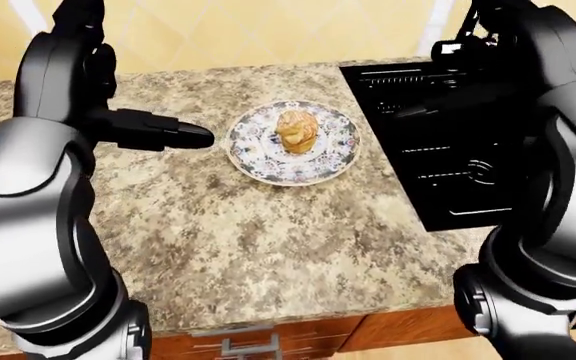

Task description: Place the pastries on the plates.

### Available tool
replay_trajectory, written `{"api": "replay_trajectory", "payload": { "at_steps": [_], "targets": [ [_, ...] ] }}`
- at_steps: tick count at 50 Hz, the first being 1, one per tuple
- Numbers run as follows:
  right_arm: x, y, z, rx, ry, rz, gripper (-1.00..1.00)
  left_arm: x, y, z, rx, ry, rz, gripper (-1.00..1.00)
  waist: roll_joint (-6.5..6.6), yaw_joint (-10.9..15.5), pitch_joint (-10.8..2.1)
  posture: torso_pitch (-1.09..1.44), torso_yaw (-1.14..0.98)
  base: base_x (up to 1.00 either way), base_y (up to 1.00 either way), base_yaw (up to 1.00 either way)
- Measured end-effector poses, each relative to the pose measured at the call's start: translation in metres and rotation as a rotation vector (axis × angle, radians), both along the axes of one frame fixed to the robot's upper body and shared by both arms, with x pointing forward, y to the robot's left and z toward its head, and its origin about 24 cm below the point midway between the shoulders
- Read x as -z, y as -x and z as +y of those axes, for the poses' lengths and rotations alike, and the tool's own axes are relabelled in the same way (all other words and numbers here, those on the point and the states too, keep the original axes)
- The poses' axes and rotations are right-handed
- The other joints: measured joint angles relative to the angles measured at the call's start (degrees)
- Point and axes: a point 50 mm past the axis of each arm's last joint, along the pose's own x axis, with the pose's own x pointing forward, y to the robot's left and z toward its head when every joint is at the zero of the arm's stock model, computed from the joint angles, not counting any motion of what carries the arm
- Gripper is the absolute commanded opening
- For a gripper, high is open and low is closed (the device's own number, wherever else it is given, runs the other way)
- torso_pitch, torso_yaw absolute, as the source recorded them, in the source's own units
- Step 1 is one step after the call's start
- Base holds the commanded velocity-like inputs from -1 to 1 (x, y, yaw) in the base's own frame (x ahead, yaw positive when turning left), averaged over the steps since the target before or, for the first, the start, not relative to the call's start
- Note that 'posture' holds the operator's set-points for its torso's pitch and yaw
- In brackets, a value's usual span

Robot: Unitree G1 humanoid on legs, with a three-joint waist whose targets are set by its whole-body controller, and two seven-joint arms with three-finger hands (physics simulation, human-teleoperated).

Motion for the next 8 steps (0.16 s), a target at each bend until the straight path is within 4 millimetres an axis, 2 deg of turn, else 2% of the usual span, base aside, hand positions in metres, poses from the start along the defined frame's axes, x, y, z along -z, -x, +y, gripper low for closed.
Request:
{"api": "replay_trajectory", "payload": {
  "at_steps": [8],
  "targets": [
    [-0.005,0.019,-0.015,0.026,-0.012,-0.039,1.0,-0.011,0.014,0.013,-0.046,-0.013,-0.027,1.0,-0.25,-0.03,-0.06,0.0,0.0,0.0,0.0,0.0]
  ]
}}
